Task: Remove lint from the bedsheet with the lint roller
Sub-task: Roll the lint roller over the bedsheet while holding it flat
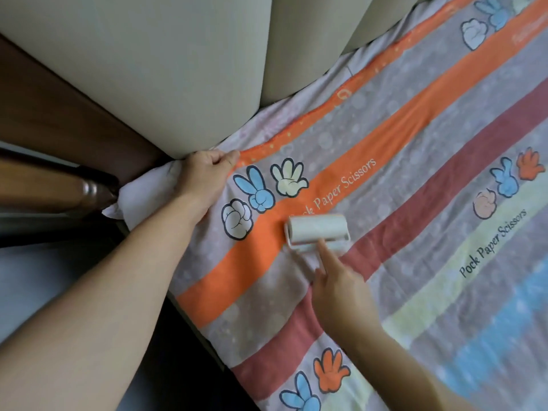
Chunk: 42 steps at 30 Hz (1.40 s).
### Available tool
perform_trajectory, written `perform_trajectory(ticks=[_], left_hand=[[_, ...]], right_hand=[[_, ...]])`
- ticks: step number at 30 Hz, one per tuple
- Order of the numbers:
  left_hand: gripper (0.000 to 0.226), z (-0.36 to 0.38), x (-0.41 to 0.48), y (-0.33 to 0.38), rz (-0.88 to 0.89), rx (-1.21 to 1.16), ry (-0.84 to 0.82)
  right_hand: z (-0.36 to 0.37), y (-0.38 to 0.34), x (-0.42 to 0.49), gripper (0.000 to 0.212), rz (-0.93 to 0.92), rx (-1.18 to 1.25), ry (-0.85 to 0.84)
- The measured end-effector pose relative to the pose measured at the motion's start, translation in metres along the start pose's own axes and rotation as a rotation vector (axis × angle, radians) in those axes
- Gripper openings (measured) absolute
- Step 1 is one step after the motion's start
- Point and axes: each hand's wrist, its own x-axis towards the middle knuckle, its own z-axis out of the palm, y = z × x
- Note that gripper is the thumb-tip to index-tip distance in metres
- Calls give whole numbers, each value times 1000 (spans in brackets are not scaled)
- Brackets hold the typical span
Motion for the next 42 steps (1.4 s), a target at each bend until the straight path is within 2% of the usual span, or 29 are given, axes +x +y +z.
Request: perform_trajectory(ticks=[4, 8, 11, 15, 18, 23, 28, 34, 39, 42], left_hand=[[56, 1, -2, 0, 13, 49, 53], [54, -1, -12, 7, 55, 165, 116], [58, -15, -26, 9, 77, 343, 53], [49, -37, -41, 2, 51, 481, -16], [41, -41, -44, -1, 65, 551, 54], [36, -33, -38, -14, 57, 574, 207], [31, -36, -32, -19, 66, 587, 187], [27, -35, -38, -16, 76, 554, 198], [26, -48, -56, -5, 54, 492, 198], [42, -59, -64, -5, 9, 584, 166]], right_hand=[[-18, 13, -20, 52, 11, 31, -13], [-50, -1, -3, 53, -117, 72, 111], [-56, -26, 37, 52, -214, 60, 128], [-39, -57, 73, 52, -319, -24, 52], [-24, -54, 79, 54, -319, -85, 22], [-5, -2, 46, 54, -325, -108, 8], [6, 56, 2, 54, -280, -123, -17], [-13, 85, -43, 53, -206, -250, -166], [-72, 58, -54, 51, -118, -450, -305], [-97, 7, -42, 50, -216, -385, -206]])
